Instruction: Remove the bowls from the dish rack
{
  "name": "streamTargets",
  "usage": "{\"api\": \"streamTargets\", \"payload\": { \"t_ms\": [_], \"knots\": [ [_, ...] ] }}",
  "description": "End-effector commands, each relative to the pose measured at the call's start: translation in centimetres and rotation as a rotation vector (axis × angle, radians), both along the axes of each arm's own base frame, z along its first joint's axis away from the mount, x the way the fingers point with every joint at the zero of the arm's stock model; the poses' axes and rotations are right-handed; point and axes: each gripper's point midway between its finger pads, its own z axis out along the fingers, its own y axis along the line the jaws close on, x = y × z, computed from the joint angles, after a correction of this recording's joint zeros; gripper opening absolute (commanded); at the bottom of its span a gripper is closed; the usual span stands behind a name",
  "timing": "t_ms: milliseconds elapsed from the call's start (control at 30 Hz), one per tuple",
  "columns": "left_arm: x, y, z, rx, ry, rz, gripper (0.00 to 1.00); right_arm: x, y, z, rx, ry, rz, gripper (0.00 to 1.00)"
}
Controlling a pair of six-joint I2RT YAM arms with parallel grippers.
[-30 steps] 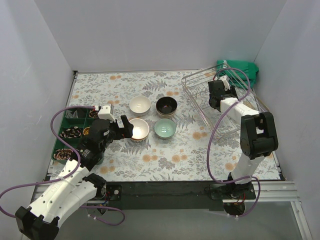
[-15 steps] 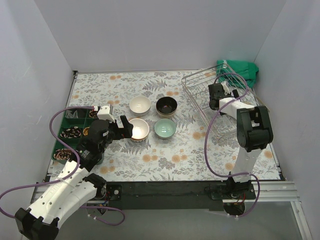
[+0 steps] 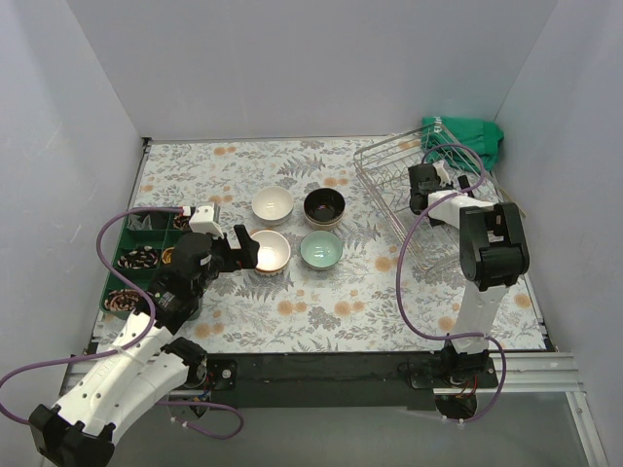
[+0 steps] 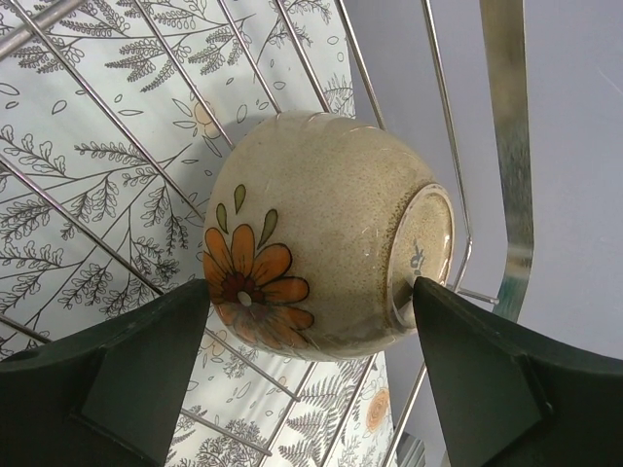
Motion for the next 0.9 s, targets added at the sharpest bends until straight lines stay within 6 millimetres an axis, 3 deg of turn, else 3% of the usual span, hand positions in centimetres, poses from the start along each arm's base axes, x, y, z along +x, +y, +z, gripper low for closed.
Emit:
{"api": "streamTargets", "payload": {
  "t_ms": [0, 167, 300, 600, 700, 800, 867],
  "knots": [
    [0.0, 0.1, 0.3, 0.01, -0.02, 0.0, 0.98, -1.6, 0.1, -4.2, 0.087, 0.108, -0.002, 0.96],
    [0.0, 0.1, 0.3, 0.011, -0.021, -0.002, 0.98, -1.7, 0.1, -4.6, 0.091, 0.166, 0.019, 0.95],
    [0.0, 0.1, 0.3, 0.009, -0.02, -0.003, 0.98, -2.4, -1.1, -4.2, -0.022, 0.242, -0.009, 0.95],
    [0.0, 0.1, 0.3, 0.01, -0.021, -0.003, 0.98, -2.7, -1.3, -4.2, -0.099, 0.286, -0.023, 0.91],
    [0.0, 0.1, 0.4, 0.009, -0.022, -0.003, 0.98, -2.5, -1.0, -3.6, -0.102, 0.263, -0.022, 0.84],
    [0.0, 0.1, 0.4, 0.009, -0.022, -0.003, 0.98, -2.1, -0.6, -2.5, -0.102, 0.232, -0.014, 0.72],
    [0.0, 0.1, 0.4, 0.01, -0.024, -0.002, 0.98, -1.9, -0.1, -1.6, -0.105, 0.207, -0.003, 0.56]
  ]
}}
